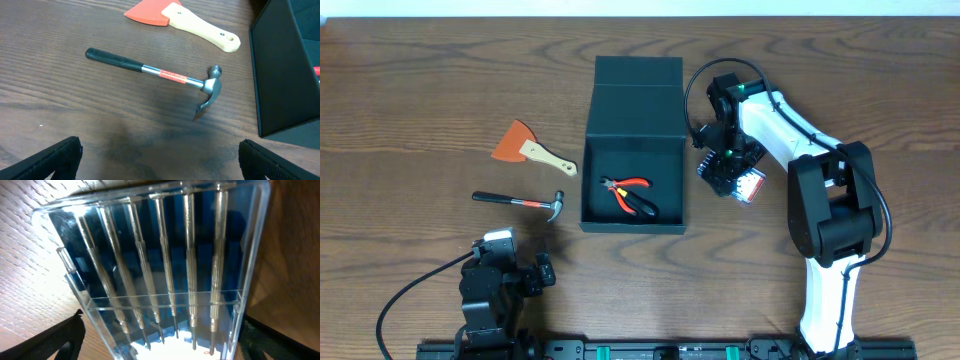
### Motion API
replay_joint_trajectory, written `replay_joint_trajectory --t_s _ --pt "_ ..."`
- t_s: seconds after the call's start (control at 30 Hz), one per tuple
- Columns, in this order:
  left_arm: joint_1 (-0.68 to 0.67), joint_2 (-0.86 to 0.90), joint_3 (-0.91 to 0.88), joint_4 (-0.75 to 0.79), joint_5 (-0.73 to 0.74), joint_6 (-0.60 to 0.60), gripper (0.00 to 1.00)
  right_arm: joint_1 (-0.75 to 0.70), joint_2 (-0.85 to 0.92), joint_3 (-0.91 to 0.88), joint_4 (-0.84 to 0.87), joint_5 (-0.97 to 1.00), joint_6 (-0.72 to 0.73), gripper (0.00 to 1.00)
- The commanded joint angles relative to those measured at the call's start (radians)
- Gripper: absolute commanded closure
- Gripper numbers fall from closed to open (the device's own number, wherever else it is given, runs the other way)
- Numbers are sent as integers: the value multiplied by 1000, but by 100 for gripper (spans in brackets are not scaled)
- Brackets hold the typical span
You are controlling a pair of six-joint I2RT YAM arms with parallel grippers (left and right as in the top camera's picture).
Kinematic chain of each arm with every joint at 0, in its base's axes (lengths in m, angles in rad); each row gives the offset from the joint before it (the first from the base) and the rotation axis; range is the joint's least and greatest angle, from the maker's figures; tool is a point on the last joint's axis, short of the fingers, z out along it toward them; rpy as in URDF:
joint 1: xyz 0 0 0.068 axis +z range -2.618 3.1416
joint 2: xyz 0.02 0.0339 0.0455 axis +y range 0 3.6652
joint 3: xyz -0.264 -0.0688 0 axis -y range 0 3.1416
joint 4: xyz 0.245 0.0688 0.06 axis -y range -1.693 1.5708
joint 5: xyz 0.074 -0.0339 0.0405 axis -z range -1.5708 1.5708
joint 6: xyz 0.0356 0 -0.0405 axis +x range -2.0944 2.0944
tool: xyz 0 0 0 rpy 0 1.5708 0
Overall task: Pack container
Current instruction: 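Lift the screwdriver case and lower it into the black box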
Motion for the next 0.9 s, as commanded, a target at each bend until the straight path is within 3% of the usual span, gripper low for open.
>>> replay_joint_trajectory --t_s 0.0,0.17,0.47,0.87 --pt "-3 1 -11 -3 -12 6 1 11 -23 -12 11 12 -6 7" --pt "-3 1 -11 -3 -12 6 1 12 -23 -53 48 12 -6 9" --pt "-3 1 -11 -3 -12 6 2 14 -23 -64 52 11 -5 27" --pt "-3 1 -11 -3 -12 6 1 38 -42 -7 47 0 62 32"
